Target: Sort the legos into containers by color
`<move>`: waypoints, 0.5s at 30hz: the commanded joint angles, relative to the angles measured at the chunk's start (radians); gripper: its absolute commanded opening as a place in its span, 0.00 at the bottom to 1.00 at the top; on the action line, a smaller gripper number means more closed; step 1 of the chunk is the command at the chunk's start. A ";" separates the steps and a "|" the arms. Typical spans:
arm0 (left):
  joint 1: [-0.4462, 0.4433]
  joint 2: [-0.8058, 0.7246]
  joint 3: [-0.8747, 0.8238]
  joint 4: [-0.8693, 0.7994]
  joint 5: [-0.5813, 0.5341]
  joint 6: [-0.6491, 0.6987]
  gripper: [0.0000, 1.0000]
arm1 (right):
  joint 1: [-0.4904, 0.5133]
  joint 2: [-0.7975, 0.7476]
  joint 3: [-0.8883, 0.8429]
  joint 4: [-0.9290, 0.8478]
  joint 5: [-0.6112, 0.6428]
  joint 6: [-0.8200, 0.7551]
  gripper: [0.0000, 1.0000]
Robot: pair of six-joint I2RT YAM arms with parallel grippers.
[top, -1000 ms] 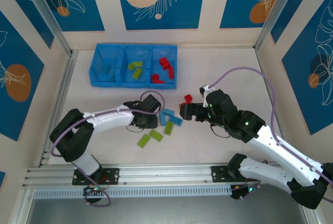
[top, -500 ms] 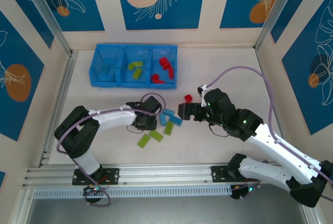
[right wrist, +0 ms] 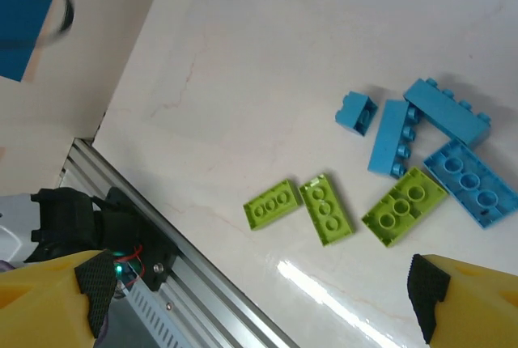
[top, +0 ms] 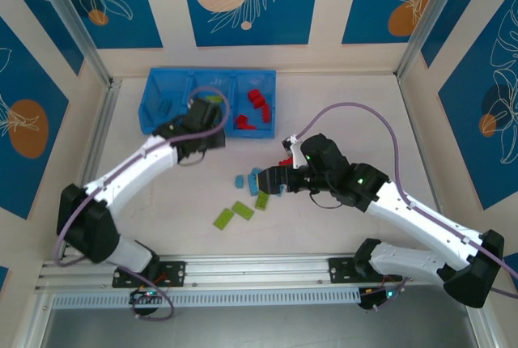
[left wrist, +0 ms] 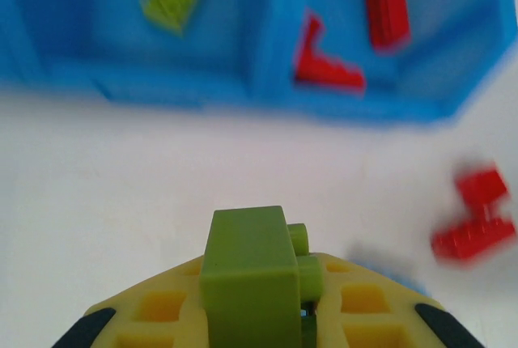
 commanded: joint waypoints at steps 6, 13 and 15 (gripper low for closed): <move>0.161 0.457 0.487 -0.085 0.049 0.121 0.28 | 0.019 0.023 0.039 -0.006 0.018 0.022 0.95; 0.170 0.514 0.681 -0.194 0.083 0.139 0.48 | 0.030 0.004 0.030 -0.025 0.040 0.033 0.95; 0.171 0.422 0.590 -0.180 0.100 0.114 0.47 | 0.032 -0.001 0.021 -0.023 0.055 0.036 0.95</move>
